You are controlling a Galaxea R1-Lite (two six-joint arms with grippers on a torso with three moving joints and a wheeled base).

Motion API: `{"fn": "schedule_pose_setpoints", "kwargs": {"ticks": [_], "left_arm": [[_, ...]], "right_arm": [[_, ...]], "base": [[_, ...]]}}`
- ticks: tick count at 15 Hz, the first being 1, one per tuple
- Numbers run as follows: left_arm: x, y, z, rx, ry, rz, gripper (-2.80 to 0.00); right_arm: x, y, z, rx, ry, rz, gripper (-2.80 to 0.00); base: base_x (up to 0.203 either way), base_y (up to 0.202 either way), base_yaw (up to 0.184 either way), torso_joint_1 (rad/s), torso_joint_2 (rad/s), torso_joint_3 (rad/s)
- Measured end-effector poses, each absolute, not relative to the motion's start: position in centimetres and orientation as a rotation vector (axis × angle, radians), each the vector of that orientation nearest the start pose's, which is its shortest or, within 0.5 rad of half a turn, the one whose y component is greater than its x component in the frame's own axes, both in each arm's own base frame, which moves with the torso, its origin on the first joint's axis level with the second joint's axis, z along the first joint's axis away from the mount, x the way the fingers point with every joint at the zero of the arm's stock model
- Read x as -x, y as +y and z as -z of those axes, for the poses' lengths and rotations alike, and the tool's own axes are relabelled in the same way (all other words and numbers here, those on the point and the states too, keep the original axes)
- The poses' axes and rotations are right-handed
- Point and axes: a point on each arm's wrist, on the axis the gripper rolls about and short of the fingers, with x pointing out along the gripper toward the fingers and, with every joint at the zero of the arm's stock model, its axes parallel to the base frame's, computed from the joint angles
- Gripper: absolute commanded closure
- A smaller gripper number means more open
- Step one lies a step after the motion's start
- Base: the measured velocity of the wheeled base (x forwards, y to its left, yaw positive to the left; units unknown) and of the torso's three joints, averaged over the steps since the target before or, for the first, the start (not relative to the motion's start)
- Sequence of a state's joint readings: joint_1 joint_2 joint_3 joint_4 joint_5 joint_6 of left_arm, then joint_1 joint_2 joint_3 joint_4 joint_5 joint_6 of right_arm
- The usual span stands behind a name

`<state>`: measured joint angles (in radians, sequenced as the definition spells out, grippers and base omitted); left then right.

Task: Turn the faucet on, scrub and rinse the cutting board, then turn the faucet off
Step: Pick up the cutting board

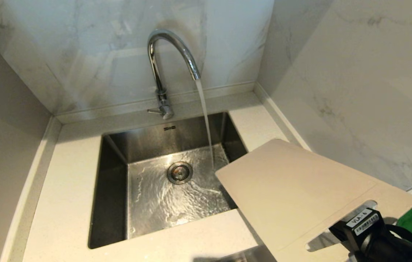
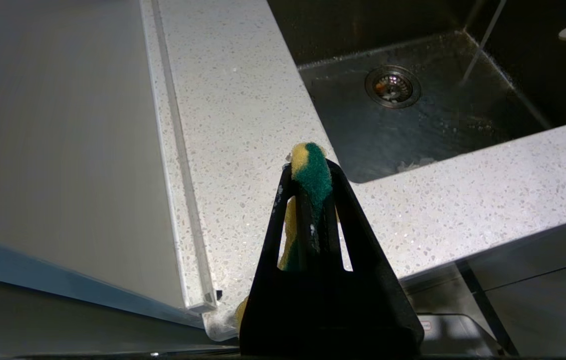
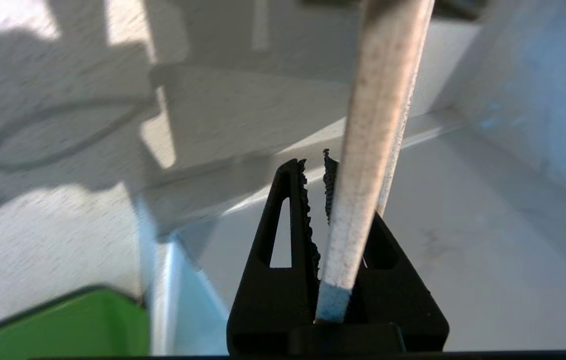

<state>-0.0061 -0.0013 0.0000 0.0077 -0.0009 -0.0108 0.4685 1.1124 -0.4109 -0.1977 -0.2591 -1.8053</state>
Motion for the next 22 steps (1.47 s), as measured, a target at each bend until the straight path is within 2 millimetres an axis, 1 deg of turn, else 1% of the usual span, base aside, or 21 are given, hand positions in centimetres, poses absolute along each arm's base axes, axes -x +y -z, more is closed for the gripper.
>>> {"fn": "schedule_pose_setpoints", "kwargs": {"ticks": [4, 7, 11, 13, 16, 19, 22], "left_arm": [[2.3, 0.0, -7.5, 0.01, 0.006, 0.007, 0.0], [2.3, 0.0, -7.5, 0.01, 0.006, 0.007, 0.0], [2.3, 0.0, -7.5, 0.01, 0.006, 0.008, 0.0], [2.3, 0.0, -7.5, 0.01, 0.006, 0.007, 0.0], [2.3, 0.0, -7.5, 0.01, 0.006, 0.007, 0.0], [2.3, 0.0, -7.5, 0.01, 0.006, 0.008, 0.0], [2.3, 0.0, -7.5, 0.01, 0.006, 0.007, 0.0]], "right_arm": [[-12.4, 5.7, -17.4, 1.926, 0.098, -0.562, 0.0], [-11.9, 5.6, -18.1, 1.936, 0.007, -0.577, 0.0], [-11.2, 5.5, -18.5, 1.906, -0.09, -0.61, 0.0], [-10.6, 5.2, -18.5, 1.897, -0.115, -0.622, 0.0], [-9.6, 4.9, -18.2, 1.868, -0.176, -0.7, 0.0], [-8.4, 4.5, -17.6, 1.842, -0.228, -0.761, 0.0], [-7.9, 4.4, -17.5, 1.818, -0.287, -0.797, 0.0]], "base": [[0.0, 0.0, 0.0, 0.0, 0.0, 0.0], [0.0, 0.0, 0.0, 0.0, 0.0, 0.0], [0.0, 0.0, 0.0, 0.0, 0.0, 0.0], [0.0, 0.0, 0.0, 0.0, 0.0, 0.0], [0.0, 0.0, 0.0, 0.0, 0.0, 0.0], [0.0, 0.0, 0.0, 0.0, 0.0, 0.0], [0.0, 0.0, 0.0, 0.0, 0.0, 0.0]]}}
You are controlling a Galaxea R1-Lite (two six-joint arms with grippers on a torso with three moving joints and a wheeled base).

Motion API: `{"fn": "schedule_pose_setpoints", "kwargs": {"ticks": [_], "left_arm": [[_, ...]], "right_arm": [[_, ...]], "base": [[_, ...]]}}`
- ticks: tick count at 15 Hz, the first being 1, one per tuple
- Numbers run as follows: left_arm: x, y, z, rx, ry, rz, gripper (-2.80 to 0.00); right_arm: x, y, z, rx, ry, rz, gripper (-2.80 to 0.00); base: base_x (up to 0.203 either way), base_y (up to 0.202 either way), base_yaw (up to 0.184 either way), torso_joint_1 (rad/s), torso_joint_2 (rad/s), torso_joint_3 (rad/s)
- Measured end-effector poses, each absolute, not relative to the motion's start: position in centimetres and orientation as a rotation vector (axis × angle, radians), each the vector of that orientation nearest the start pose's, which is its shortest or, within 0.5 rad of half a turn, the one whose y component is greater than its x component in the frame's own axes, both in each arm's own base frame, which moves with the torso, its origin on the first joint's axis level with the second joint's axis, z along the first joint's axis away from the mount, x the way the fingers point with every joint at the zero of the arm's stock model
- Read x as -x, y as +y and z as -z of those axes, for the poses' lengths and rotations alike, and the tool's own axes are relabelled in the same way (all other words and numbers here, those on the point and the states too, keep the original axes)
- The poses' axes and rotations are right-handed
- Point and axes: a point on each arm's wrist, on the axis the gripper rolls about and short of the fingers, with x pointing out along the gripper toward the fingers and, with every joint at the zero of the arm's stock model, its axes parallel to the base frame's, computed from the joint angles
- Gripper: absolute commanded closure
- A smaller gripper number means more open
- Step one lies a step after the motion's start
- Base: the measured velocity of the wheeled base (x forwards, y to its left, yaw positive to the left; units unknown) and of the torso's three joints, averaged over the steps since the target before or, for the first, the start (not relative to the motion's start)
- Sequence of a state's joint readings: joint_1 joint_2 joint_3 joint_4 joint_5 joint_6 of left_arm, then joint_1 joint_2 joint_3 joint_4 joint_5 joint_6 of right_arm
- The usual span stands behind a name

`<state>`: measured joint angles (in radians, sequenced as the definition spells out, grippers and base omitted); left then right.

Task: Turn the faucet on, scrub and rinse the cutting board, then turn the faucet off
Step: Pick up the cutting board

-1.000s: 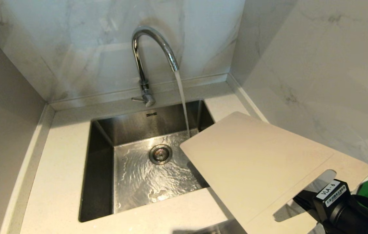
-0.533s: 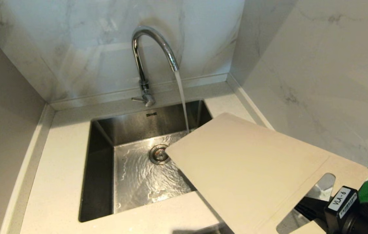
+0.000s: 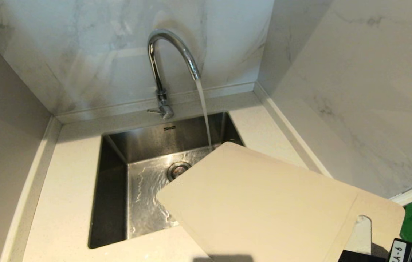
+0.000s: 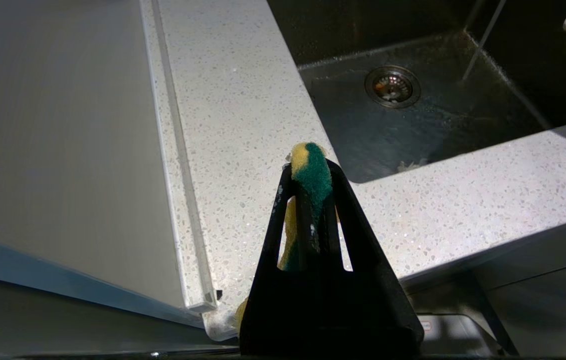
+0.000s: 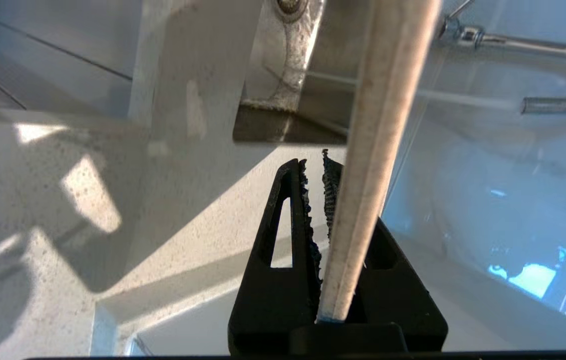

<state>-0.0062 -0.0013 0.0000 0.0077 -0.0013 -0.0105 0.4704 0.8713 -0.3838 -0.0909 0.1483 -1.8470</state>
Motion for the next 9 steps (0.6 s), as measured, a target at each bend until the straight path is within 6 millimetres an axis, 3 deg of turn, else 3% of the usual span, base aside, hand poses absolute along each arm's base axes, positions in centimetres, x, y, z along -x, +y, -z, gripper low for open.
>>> {"fn": "schedule_pose_setpoints", "kwargs": {"ticks": [9], "left_arm": [[2.29, 0.01, -7.47, 0.01, 0.006, 0.007, 0.0]], "right_arm": [[-8.79, 5.02, -18.02, 1.849, -0.372, -0.856, 0.0]], "base": [[0.0, 0.0, 0.0, 0.0, 0.0, 0.0]]}}
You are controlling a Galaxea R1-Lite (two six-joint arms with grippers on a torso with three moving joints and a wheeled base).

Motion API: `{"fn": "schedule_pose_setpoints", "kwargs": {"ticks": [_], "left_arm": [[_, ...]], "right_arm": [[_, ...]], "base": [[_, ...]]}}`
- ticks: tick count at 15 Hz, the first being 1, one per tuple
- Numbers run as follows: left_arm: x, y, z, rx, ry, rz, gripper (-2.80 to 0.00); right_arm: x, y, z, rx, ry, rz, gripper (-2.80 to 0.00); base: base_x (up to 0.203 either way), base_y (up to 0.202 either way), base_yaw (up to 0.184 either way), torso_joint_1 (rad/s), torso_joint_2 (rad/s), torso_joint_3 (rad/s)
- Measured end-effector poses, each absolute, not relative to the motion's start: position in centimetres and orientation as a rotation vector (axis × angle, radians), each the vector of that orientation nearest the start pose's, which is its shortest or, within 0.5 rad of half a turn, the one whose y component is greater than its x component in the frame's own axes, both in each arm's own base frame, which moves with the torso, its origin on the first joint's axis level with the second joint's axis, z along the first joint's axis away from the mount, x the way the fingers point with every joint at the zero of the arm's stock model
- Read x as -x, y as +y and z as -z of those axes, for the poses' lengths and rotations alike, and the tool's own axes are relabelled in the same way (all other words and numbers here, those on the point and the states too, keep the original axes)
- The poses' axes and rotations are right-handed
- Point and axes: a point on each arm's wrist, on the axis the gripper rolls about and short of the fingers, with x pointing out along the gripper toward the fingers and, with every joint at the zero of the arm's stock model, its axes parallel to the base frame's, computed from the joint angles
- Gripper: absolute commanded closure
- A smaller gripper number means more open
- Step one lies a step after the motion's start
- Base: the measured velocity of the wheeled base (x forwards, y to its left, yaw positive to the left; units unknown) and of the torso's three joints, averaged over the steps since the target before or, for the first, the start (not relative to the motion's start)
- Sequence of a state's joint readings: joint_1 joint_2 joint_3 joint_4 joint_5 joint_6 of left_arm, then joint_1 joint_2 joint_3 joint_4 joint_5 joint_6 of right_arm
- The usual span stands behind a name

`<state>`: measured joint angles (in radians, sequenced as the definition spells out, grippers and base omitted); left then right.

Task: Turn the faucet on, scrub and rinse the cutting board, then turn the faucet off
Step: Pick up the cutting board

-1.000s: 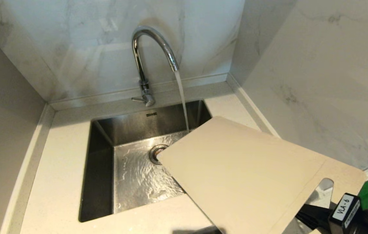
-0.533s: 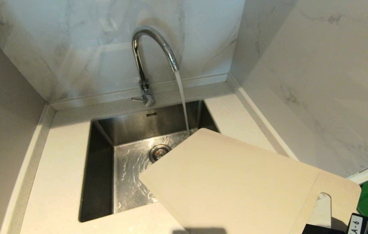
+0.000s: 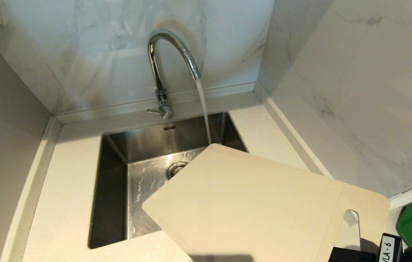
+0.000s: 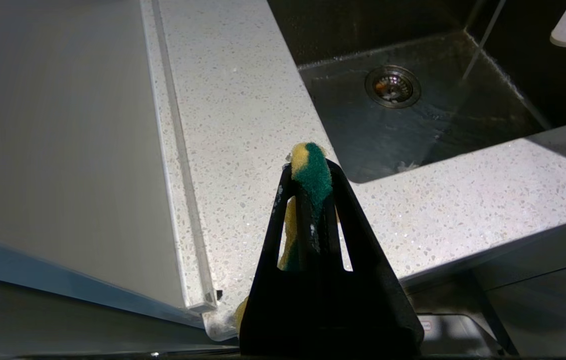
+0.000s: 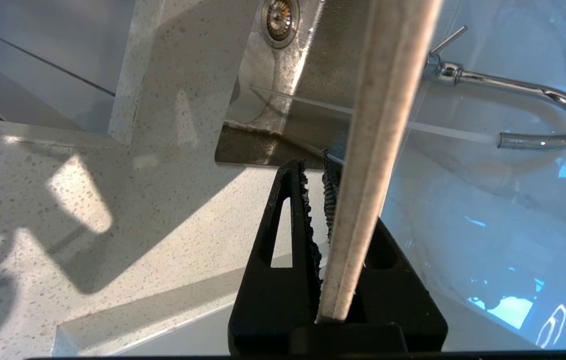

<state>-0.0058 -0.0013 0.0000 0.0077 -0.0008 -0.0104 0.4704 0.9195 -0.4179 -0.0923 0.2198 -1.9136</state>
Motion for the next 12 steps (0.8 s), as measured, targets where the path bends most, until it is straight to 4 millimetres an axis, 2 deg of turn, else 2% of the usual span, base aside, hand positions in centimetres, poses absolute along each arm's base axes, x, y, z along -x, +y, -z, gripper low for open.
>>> {"fn": "schedule_pose_setpoints", "kwargs": {"ticks": [6, 12], "left_arm": [[2.3, 0.0, -7.5, 0.01, 0.006, 0.007, 0.0], [2.3, 0.0, -7.5, 0.012, 0.006, 0.007, 0.0]], "right_arm": [[-9.2, 5.3, -17.9, 1.86, -0.375, -0.877, 0.0], [-10.6, 6.5, -19.2, 1.934, -0.465, -0.904, 0.0]], "base": [[0.0, 0.0, 0.0, 0.0, 0.0, 0.0], [0.0, 0.0, 0.0, 0.0, 0.0, 0.0]]}}
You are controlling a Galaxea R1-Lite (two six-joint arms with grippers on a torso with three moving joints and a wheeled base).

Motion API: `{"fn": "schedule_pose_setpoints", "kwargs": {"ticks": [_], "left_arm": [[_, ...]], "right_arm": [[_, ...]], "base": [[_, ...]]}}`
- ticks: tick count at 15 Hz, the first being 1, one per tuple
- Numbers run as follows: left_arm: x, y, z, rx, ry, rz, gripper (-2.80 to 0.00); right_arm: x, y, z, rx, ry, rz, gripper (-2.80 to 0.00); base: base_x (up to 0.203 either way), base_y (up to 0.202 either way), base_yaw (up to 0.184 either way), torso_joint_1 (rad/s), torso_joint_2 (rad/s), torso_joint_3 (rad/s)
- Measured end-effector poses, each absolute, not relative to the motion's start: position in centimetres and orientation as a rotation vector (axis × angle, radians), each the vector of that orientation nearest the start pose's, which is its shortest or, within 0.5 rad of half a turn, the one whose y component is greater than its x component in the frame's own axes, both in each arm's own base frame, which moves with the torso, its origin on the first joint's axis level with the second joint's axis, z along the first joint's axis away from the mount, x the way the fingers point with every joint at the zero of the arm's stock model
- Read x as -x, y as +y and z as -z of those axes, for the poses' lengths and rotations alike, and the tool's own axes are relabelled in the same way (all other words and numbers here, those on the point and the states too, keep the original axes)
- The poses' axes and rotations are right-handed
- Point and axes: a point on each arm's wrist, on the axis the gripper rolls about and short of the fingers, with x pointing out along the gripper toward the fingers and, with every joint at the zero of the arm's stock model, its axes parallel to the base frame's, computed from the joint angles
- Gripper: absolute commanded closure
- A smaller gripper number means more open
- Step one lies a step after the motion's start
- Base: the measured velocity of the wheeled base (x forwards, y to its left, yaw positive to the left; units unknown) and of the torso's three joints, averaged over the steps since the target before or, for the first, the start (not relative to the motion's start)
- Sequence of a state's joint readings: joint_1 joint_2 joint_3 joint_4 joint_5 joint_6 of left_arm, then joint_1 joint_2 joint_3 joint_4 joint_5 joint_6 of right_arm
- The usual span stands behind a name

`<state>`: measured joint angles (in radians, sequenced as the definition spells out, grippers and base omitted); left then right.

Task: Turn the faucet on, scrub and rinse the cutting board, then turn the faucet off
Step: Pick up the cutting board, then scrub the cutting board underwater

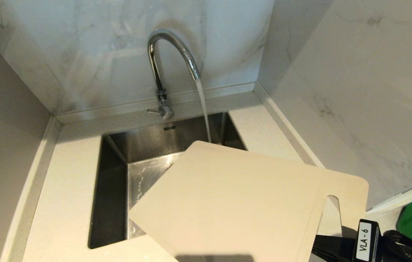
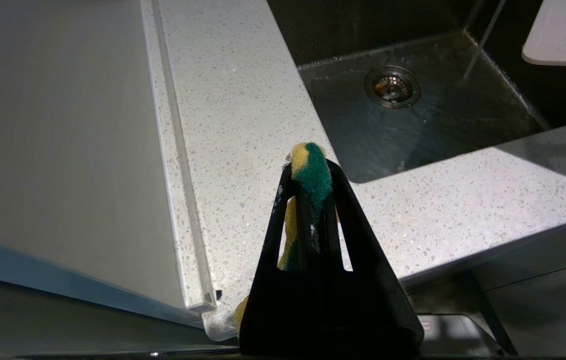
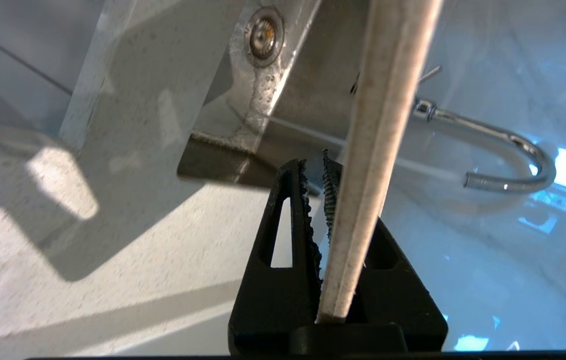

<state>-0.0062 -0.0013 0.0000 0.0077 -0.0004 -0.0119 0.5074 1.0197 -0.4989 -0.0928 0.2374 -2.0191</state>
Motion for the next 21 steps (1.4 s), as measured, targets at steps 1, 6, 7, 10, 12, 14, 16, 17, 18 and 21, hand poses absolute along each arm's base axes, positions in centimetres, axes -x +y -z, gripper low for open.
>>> {"fn": "schedule_pose_setpoints", "kwargs": {"ticks": [1, 6, 7, 10, 12, 14, 16, 17, 18, 21], "left_arm": [[2.3, 0.0, -7.5, 0.012, 0.006, 0.007, 0.0], [2.3, 0.0, -7.5, 0.012, 0.006, 0.007, 0.0], [2.3, 0.0, -7.5, 0.012, 0.006, 0.007, 0.0], [2.3, 0.0, -7.5, 0.012, 0.006, 0.007, 0.0], [2.3, 0.0, -7.5, 0.011, 0.006, 0.007, 0.0], [2.3, 0.0, -7.5, 0.012, 0.006, 0.007, 0.0], [2.3, 0.0, -7.5, 0.013, 0.006, 0.007, 0.0], [2.3, 0.0, -7.5, 0.014, 0.006, 0.007, 0.0], [2.3, 0.0, -7.5, 0.015, 0.006, 0.006, 0.0], [2.3, 0.0, -7.5, 0.015, 0.006, 0.006, 0.0]], "right_arm": [[-10.8, 6.8, -19.3, 1.934, -0.475, -0.917, 0.0], [-12.4, 8.6, -19.7, 1.947, -0.516, -0.983, 0.0], [-12.9, 9.0, -20.0, 1.963, -0.529, -0.989, 0.0], [-14.5, 10.2, -21.2, 2.046, -0.608, -1.031, 0.0], [-15.7, 10.7, -22.2, 2.115, -0.641, -1.065, 0.0], [-17.1, 10.8, -22.5, 2.165, -0.662, -1.092, 0.0], [-18.8, 10.9, -22.6, 2.184, -0.72, -1.104, 0.0], [-19.6, 11.0, -22.5, 2.183, -0.732, -1.115, 0.0], [-20.1, 11.0, -22.2, 2.18, -0.727, -1.126, 0.0], [-22.2, 11.6, -21.6, 2.198, -0.76, -1.157, 0.0]], "base": [[0.0, 0.0, 0.0, 0.0, 0.0, 0.0], [0.0, 0.0, 0.0, 0.0, 0.0, 0.0], [0.0, 0.0, 0.0, 0.0, 0.0, 0.0], [0.0, 0.0, 0.0, 0.0, 0.0, 0.0], [0.0, 0.0, 0.0, 0.0, 0.0, 0.0], [0.0, 0.0, 0.0, 0.0, 0.0, 0.0], [0.0, 0.0, 0.0, 0.0, 0.0, 0.0], [0.0, 0.0, 0.0, 0.0, 0.0, 0.0], [0.0, 0.0, 0.0, 0.0, 0.0, 0.0], [0.0, 0.0, 0.0, 0.0, 0.0, 0.0]]}}
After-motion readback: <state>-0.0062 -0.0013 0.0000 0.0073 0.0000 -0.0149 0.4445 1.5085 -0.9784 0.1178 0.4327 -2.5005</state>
